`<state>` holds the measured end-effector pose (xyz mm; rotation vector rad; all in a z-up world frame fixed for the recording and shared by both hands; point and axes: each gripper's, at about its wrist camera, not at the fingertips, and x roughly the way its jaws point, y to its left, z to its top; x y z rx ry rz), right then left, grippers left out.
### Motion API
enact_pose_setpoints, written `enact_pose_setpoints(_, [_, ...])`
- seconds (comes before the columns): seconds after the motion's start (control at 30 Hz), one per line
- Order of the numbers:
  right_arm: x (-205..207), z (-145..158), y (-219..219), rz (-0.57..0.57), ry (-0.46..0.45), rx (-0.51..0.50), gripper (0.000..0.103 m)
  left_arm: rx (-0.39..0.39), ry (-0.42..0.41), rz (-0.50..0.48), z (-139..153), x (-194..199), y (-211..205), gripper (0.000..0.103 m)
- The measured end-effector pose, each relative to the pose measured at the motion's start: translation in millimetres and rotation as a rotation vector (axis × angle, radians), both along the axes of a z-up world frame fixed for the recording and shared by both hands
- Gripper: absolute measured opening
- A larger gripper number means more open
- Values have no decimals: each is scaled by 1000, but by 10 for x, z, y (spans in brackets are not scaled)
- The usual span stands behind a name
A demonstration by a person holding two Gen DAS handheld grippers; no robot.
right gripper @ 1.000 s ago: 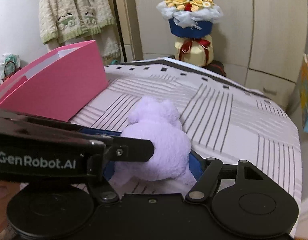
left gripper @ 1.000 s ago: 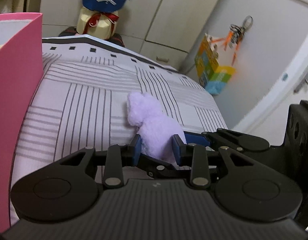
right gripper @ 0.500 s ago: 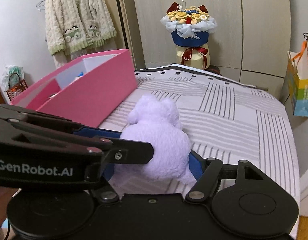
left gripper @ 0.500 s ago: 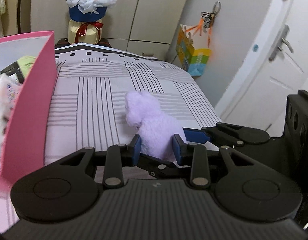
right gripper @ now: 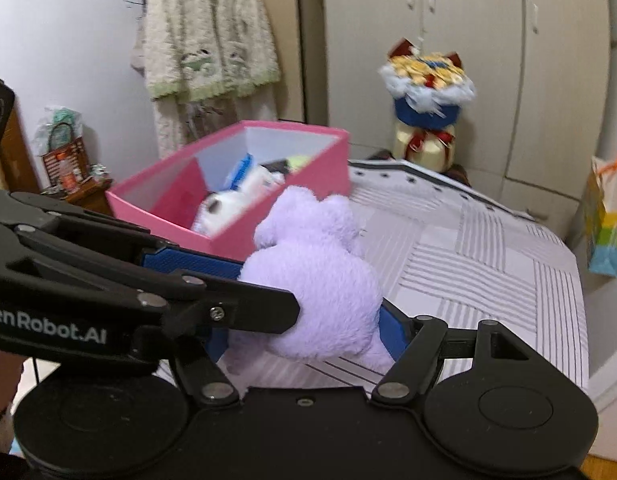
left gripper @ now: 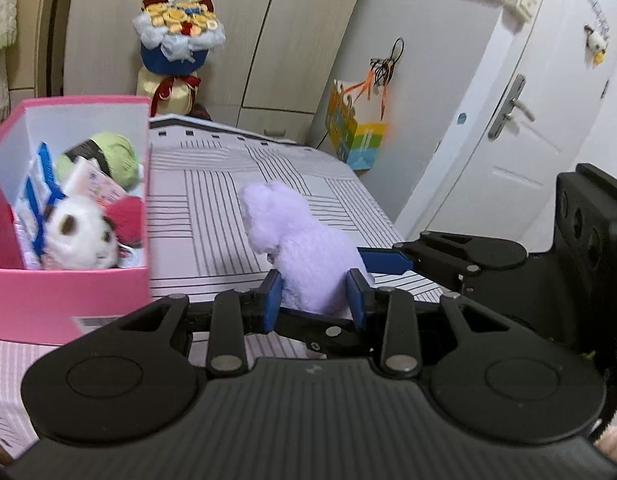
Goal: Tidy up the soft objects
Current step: 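Lift the lavender plush and carry it over the pink box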
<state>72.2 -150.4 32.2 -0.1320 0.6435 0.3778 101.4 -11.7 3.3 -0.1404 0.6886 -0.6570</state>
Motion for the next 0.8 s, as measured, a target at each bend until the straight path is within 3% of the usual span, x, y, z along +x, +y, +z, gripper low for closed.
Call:
enact_pose_setpoints(0.23, [-41, 240, 367, 71, -46, -2, 78, -41, -7, 17, 223, -51, 463, 33])
enact_pose_setpoints(0.4, [94, 371, 604, 108, -109, 8, 80, -34, -85, 69, 401, 14, 710, 33])
enact_pose_setpoints(0.57, [468, 380, 803, 138, -138, 69, 81, -37, -130, 135, 453, 250, 946, 34])
enact_pose_setpoints(0.8, [1109, 252, 999, 170, -128, 116, 81, -88, -109, 209, 354, 859, 1208, 34])
